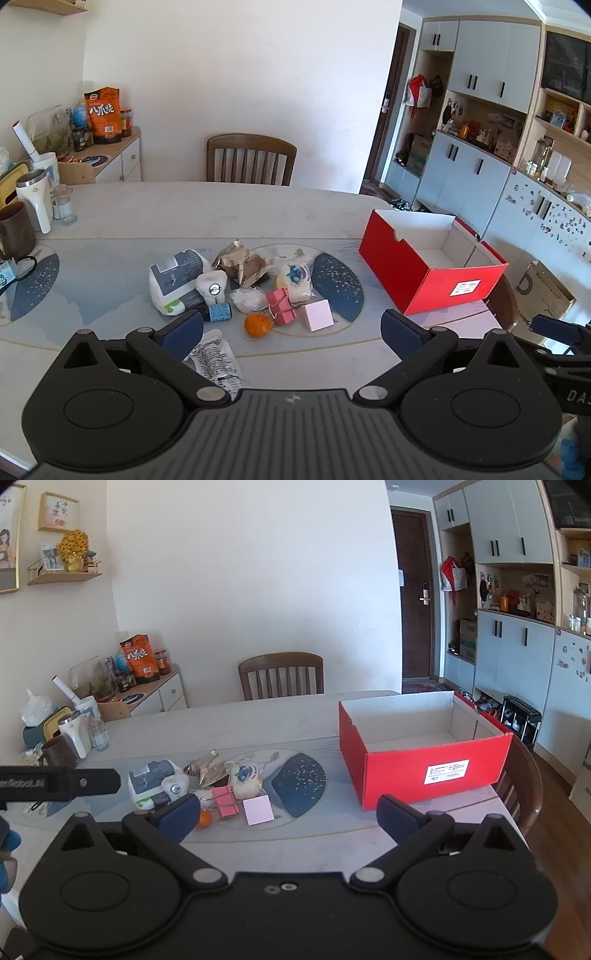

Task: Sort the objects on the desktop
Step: 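Move both tools toward the items on the placemat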

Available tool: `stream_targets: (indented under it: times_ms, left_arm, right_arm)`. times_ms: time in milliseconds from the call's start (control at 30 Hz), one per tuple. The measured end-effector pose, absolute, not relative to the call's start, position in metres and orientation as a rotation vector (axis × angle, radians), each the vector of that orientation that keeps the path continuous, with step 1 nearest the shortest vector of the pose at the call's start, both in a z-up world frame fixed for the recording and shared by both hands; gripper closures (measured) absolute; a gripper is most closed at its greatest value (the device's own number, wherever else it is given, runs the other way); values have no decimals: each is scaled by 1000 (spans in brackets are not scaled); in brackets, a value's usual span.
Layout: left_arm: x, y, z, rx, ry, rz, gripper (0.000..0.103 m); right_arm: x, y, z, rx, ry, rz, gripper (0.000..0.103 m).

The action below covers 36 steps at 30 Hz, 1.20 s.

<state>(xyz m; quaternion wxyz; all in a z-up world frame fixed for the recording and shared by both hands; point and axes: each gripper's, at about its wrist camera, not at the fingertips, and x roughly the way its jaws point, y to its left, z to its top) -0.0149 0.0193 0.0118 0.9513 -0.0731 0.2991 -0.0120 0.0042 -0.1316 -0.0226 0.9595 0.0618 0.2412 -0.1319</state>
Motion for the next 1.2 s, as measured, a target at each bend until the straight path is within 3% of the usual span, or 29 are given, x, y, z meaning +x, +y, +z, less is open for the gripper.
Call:
stream_targets:
  times_ms: [533, 1200]
  left_arm:
    - [-2, 19, -13, -92, 615, 13, 0]
    - [77, 56, -129, 26, 870, 24, 1]
  right_arm:
    - [27, -144, -36, 110, 513, -203, 4]
    - [145, -147, -107, 36, 640, -224, 20]
